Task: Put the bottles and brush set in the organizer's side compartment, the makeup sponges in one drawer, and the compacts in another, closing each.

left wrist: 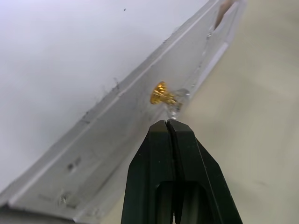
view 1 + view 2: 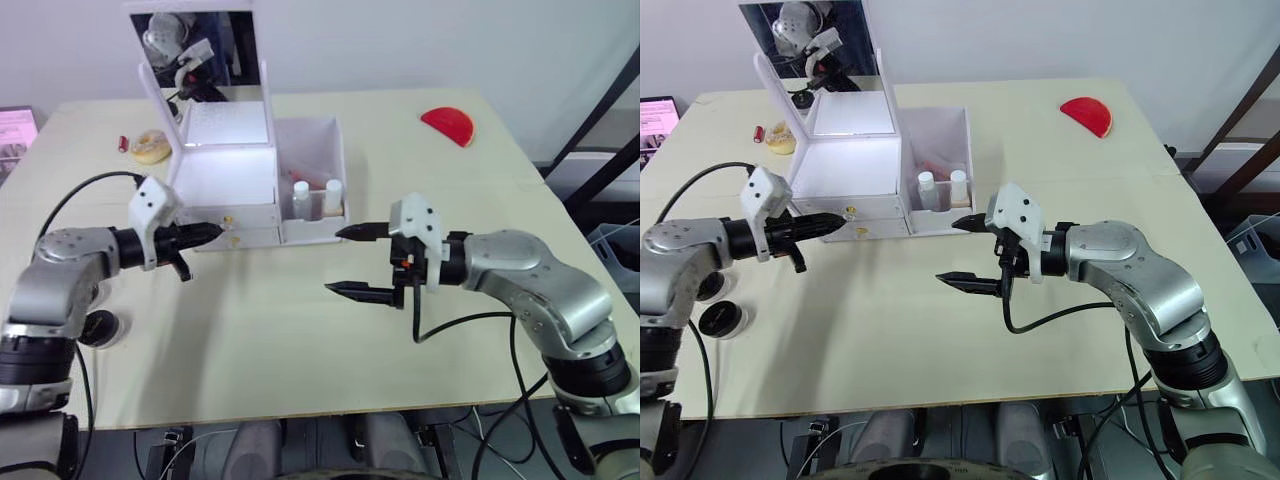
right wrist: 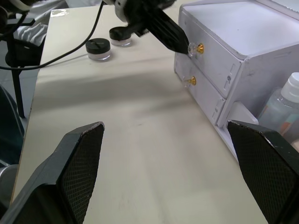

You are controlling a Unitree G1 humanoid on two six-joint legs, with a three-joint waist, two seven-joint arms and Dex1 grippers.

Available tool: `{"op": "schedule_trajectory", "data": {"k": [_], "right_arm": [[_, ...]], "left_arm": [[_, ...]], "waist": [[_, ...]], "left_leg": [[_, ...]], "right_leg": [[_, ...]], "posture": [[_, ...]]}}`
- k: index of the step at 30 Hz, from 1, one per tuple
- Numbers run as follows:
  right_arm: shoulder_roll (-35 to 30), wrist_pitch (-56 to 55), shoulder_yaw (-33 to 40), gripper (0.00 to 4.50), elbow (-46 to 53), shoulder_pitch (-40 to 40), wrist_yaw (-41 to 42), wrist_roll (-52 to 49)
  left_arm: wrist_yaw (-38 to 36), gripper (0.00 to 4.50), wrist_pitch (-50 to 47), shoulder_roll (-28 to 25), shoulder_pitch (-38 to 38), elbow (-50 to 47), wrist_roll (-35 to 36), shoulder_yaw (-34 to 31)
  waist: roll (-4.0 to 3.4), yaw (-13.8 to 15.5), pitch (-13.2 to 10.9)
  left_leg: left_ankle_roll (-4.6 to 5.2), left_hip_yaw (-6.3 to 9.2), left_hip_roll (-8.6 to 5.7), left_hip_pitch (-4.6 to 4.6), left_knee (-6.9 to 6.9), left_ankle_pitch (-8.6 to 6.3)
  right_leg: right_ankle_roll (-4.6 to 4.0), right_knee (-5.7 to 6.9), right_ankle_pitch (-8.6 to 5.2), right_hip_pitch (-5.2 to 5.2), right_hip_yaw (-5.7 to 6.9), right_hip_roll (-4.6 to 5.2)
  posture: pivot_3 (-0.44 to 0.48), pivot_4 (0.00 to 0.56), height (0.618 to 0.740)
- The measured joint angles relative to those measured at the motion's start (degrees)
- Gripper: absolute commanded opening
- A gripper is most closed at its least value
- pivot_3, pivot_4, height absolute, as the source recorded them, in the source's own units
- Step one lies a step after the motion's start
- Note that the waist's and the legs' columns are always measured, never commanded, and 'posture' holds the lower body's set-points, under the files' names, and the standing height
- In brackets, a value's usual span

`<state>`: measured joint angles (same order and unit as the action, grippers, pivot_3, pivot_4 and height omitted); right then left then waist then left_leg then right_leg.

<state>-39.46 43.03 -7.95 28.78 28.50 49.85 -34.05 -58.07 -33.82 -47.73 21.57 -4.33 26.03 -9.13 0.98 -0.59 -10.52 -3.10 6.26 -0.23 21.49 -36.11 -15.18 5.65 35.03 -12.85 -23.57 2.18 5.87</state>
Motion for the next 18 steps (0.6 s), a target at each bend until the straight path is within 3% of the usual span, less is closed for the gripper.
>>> {"op": "schedule_trajectory", "data": {"k": [4, 9, 12, 18], "right_arm": [[-2.0, 0.0, 1.6, 4.50, 0.1, -0.6, 0.4, 0.0], [-5.9, 0.1, 6.9, 4.50, -0.4, -3.0, 1.5, -0.6], [-8.7, 0.2, 12.1, 4.50, -1.0, -6.5, 2.4, -1.7], [-15.8, -3.4, 25.6, 4.50, -3.0, -22.0, 8.4, -1.7]], "left_arm": [[-0.8, 0.03, -4.1, -4.4, -6.9, -8.3, 4.4, -6.9], [-3.3, 0.03, -8.7, -7.4, -19.0, -13.4, 9.7, -19.9], [-5.3, 0.82, -9.6, -9.1, -25.8, -12.1, 10.0, -30.2], [-9.3, 3.99, -9.4, -9.2, -37.0, -4.8, 9.5, -47.3]], "waist": [[0.02, -0.4, 0.0], [0.01, -0.2, 0.0], [0.00, 0.0, 0.0], [0.02, 0.3, 0.0]], "left_leg": [[0.00, -0.06, 0.00, -0.01, 0.04, -0.01], [0.00, -0.08, 0.02, -0.04, 0.08, -0.01], [-0.01, -0.11, 0.01, -0.01, 0.02, -0.01], [-0.02, -0.18, 0.01, 0.02, 0.04, -0.03]], "right_leg": [[-0.15, -0.07, -0.09, -0.01, -0.05, 0.01], [-0.11, -0.03, -0.19, -0.07, -0.08, 0.00], [-0.18, -0.06, -0.24, -0.07, -0.09, 0.01], [-0.19, -0.34, -0.25, 0.02, -0.09, 0.05]], "posture": [[0.000, 0.150, 0.739], [0.000, 0.150, 0.739], [0.000, 0.150, 0.739], [0.000, 0.150, 0.739]]}}
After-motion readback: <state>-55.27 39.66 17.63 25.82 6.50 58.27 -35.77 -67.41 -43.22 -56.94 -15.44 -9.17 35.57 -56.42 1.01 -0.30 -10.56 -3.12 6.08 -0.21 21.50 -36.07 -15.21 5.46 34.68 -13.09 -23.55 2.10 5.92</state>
